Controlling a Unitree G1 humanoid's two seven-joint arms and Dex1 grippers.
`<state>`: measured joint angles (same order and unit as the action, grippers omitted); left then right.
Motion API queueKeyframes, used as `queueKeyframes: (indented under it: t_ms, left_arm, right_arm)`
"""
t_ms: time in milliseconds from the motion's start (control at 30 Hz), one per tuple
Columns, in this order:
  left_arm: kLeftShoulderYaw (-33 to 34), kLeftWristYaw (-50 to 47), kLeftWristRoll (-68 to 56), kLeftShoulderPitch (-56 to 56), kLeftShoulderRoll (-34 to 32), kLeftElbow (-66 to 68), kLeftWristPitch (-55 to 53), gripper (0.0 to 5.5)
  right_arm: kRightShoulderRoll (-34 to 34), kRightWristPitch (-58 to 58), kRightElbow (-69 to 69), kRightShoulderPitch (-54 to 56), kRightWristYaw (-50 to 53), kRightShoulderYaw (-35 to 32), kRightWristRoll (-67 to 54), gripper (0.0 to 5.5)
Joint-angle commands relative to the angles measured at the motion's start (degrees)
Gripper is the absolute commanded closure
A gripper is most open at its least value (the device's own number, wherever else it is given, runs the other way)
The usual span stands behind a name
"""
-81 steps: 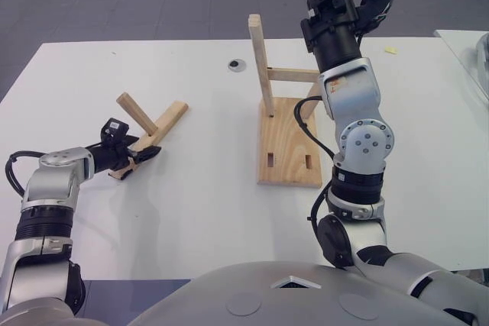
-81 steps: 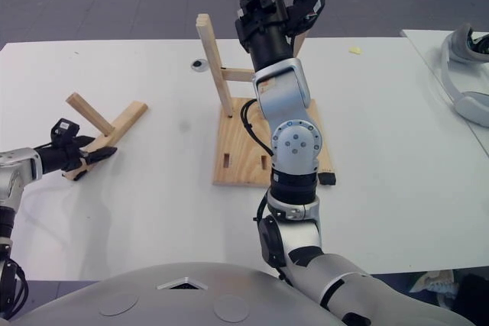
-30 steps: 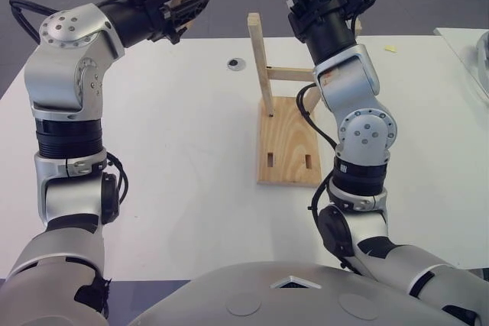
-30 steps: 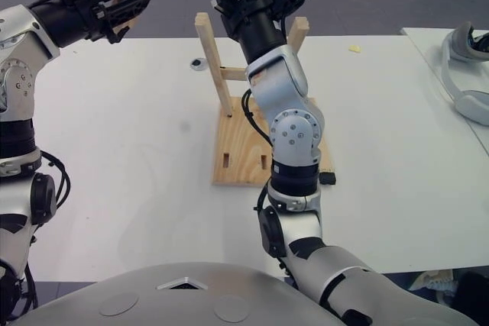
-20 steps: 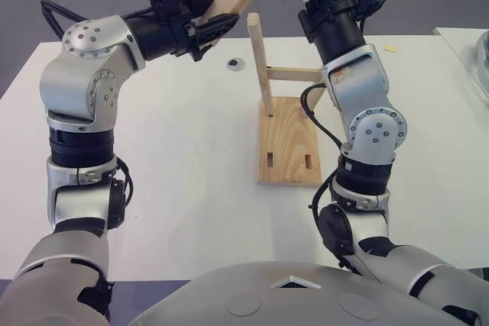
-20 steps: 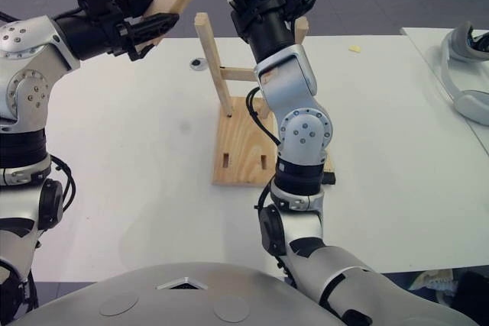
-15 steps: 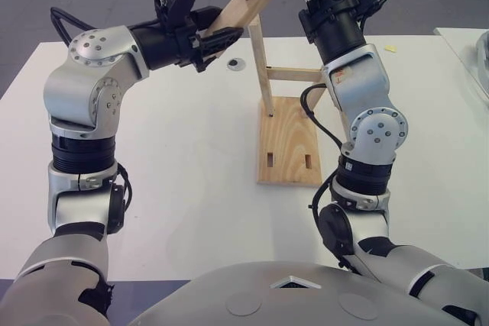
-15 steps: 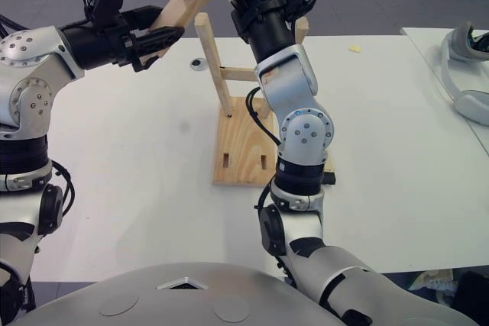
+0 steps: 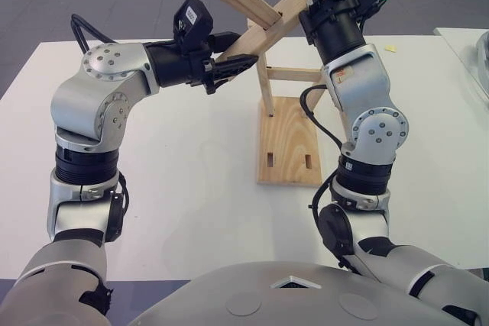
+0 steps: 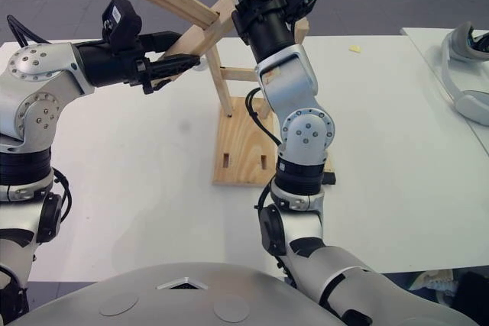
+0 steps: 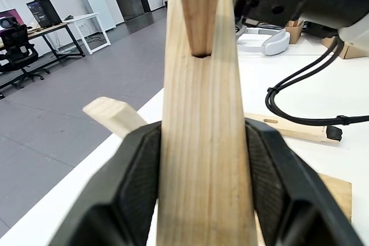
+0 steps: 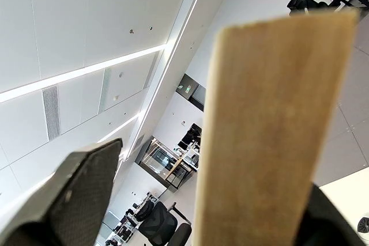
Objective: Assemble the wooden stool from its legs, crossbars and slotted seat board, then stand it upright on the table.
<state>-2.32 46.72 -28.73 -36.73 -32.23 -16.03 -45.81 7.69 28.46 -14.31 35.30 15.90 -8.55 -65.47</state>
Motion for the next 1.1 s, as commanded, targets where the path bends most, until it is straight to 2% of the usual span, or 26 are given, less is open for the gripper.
queueKeyframes:
  t_ms: [33, 200, 333, 600, 633, 933, 1100]
  left_arm:
    - [0.1, -1.1, -0.3, 0.1, -0.5, -1.1, -0.9, 3.47]
    - [0.9, -1.8, 0.4, -0.7, -0.8, 0.1, -0.1, 3.47]
    - [1.0, -2.0, 0.4, -0.3, -0.9, -0.2, 0.1, 3.47]
    - [1.3, -3.1, -0.2, -1.0, -0.2, 0.2, -1.1, 3.47]
    - [1.7, -3.2, -0.6, -1.2, 0.0, 0.4, -1.5, 3.1]
    - [4.5, -4.7, -1.8, 0.5, -1.0, -0.2, -2.4, 1.65]
    - [9.5, -3.4, -3.3, 6.5, -6.4, -2.3, -3.9, 1.61]
  right_arm:
    - [1.8, 0.2, -0.1, 0.4, 0.7, 0.1, -0.8, 2.6]
    - [2.0, 0.1, -0.2, 0.2, 0.7, 0.4, -0.7, 3.68]
    - [2.2, 0.2, -0.3, -0.1, 0.4, 0.8, -0.7, 4.3]
    - [2.3, -0.3, -0.1, 0.5, 0.6, 0.6, -0.4, 4.38]
    - [2.4, -0.5, -0.1, 0.5, 0.7, 0.6, -0.3, 4.38]
    - [2.4, -0.7, -1.1, -0.1, 0.0, 1.0, -0.6, 4.46]
    - [2.2, -0.9, -1.5, -0.7, 0.2, 1.1, -0.7, 4.46]
